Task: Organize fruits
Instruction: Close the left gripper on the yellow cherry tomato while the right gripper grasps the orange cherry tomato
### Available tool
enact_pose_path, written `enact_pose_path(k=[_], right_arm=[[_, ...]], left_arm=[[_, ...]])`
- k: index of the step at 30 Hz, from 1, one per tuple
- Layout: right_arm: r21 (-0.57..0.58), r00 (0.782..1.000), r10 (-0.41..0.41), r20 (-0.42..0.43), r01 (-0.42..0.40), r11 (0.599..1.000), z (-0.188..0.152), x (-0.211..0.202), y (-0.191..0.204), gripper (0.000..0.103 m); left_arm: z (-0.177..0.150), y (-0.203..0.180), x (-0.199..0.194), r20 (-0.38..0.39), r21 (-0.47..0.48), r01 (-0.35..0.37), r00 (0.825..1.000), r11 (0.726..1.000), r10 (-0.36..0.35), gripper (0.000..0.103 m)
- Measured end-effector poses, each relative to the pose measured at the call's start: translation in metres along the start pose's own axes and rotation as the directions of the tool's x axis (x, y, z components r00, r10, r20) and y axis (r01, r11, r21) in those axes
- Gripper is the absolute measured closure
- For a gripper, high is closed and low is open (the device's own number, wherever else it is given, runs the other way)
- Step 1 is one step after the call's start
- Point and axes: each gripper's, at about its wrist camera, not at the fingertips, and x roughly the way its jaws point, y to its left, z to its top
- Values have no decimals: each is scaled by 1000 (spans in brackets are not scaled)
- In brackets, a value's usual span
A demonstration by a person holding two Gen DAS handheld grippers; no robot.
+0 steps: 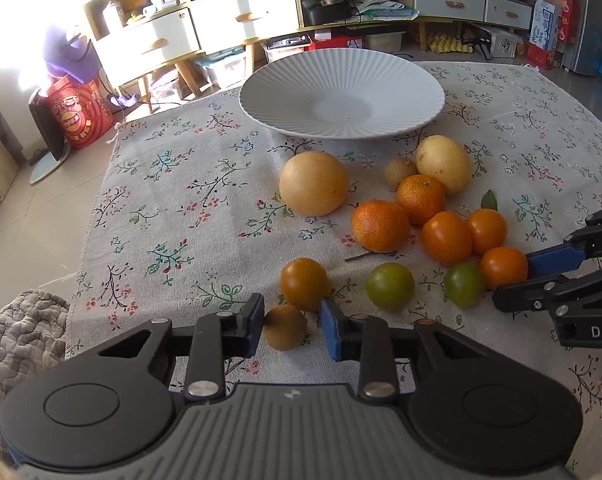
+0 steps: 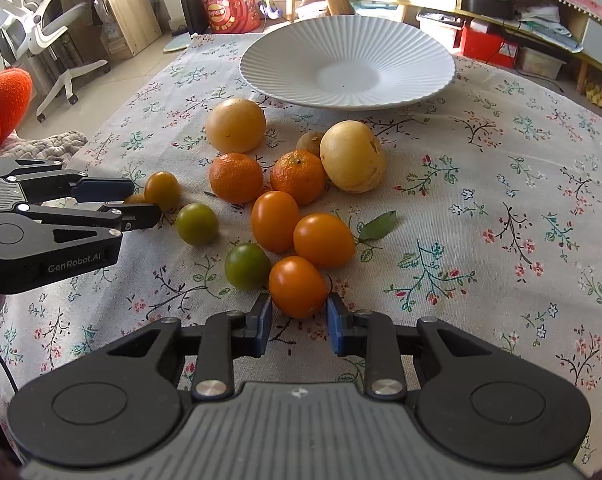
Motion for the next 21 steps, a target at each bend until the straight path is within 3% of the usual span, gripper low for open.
enact_pose_path(k=[4, 6, 8, 9, 21], right_arm=[[-3, 1000, -2, -3, 2, 1000, 0, -1, 1, 77], [2, 1000, 1, -7, -1, 1000, 0, 0, 0, 77], [9, 1000, 9, -8, -9, 1000, 0, 0, -1, 76], [16, 1000, 17, -9, -17, 1000, 0, 1, -2, 74], [51, 999, 53, 11, -54, 997, 0, 1, -5, 72]], left_arm=[[1, 3, 0, 1, -3, 17, 1000, 1000, -17, 100], [1, 5, 0, 2, -28, 36, 999, 999, -36, 92], [1, 7, 1, -2, -61, 56, 998, 997, -56, 72], [2, 7, 2, 0, -73, 62, 998, 995, -62, 71], [3, 2, 8, 2, -63, 59, 998, 996, -59, 75]])
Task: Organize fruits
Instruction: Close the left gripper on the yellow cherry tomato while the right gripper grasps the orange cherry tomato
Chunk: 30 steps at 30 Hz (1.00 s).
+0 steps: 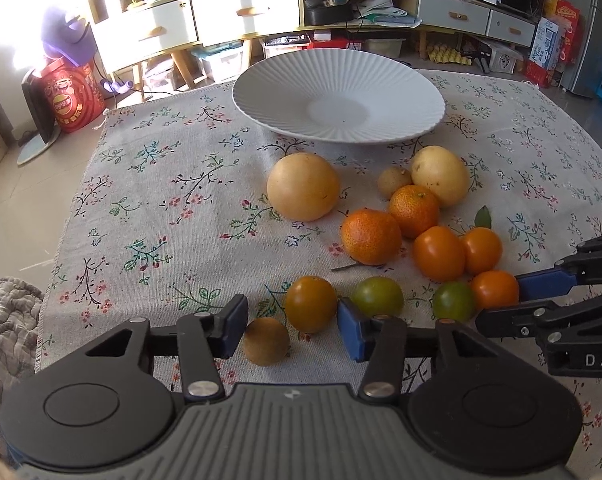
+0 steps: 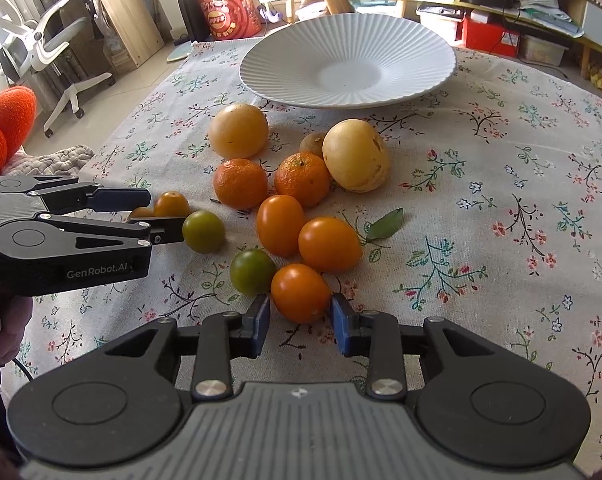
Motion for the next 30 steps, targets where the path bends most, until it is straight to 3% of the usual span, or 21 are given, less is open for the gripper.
enact_pose_path(k=[10, 14, 30], right_arm=[[0, 1000, -3, 15, 3, 1000, 0, 0, 0, 74], [-7, 1000, -10, 19, 10, 1000, -1, -2, 1, 75], [-4, 999, -5, 41, 5, 1000, 6, -17, 3, 75]], left_arm=[[0, 2, 2, 20, -11, 23, 1000, 1000, -23, 76], [0, 2, 0, 22, -12, 40, 999, 999, -40, 99], [8, -2, -12, 41, -18, 20, 999, 1000, -19, 99]])
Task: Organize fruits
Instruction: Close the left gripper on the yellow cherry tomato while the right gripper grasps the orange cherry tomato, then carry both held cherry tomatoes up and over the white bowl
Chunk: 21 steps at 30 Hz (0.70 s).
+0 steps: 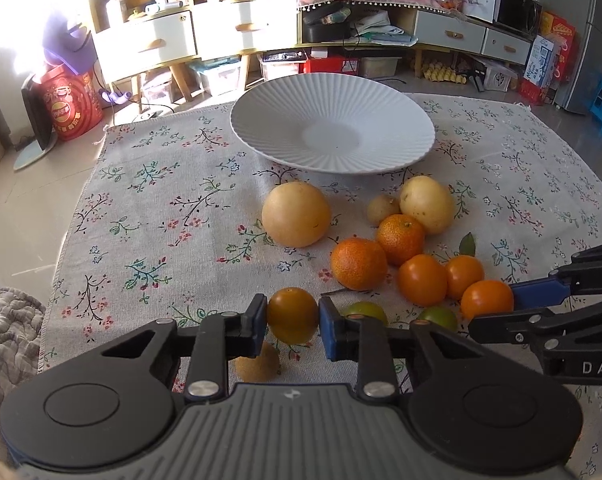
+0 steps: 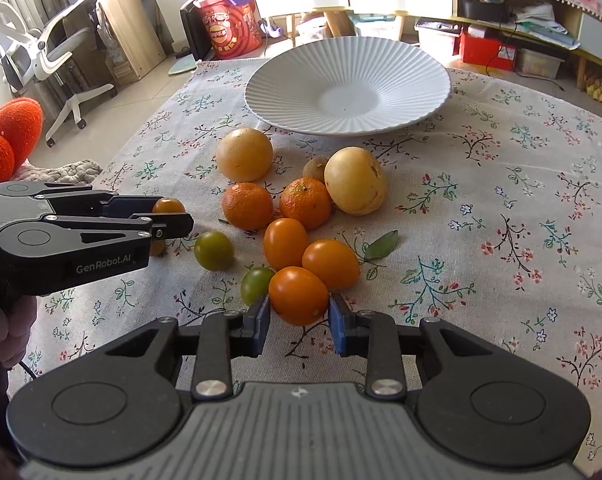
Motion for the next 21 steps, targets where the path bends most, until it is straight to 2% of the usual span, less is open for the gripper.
enact_pose_path(k=[12, 21], right_arm=[[38, 997, -9, 79, 6, 999, 18, -16, -11, 75], [65, 993, -18, 121, 11, 998, 39, -17, -25, 75]], left_arm=[[24, -11, -7, 58, -5, 9, 998, 1000, -9, 100], [45, -20, 1, 89, -8, 15, 996, 1000, -15, 100]])
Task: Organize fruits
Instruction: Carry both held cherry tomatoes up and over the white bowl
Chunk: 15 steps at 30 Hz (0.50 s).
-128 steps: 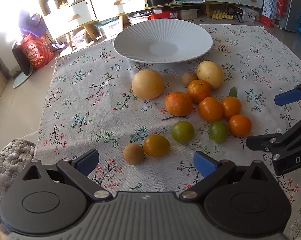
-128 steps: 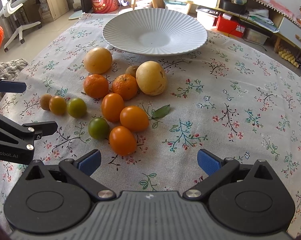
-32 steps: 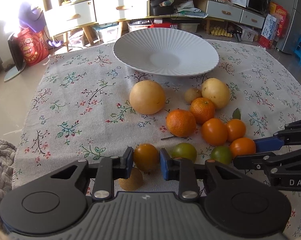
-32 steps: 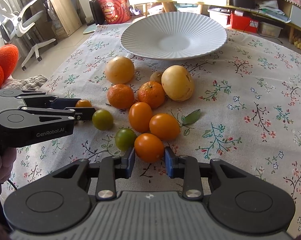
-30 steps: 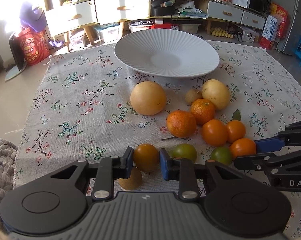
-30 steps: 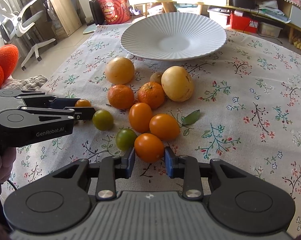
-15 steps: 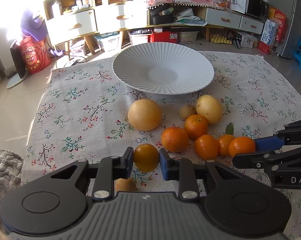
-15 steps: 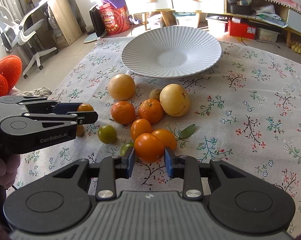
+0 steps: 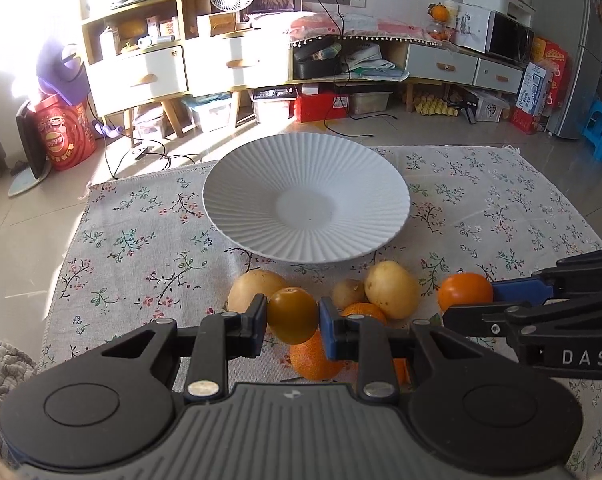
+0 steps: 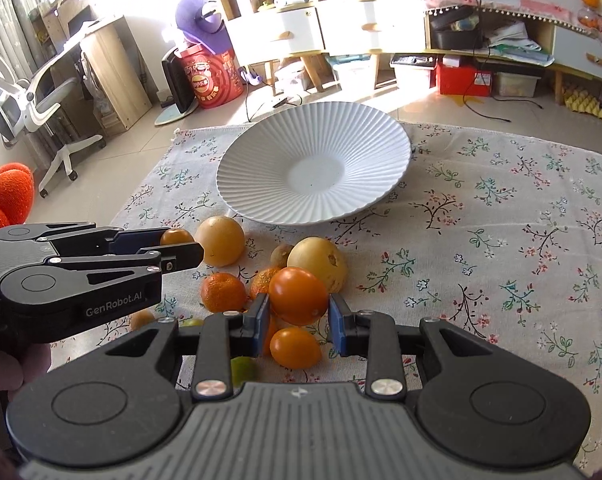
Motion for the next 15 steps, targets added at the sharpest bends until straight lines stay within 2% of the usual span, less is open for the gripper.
enact_pose_path(k=[6, 15], right_arm=[[4, 999, 29, 28, -29, 1000, 23, 9, -9, 75], [2, 997, 54, 63, -55, 999, 57, 42, -29, 75]], left_arm=[[16, 8, 14, 16, -4, 22, 1000, 1000, -22, 100], [37, 8, 46, 54, 38, 55, 997, 998, -57, 100]])
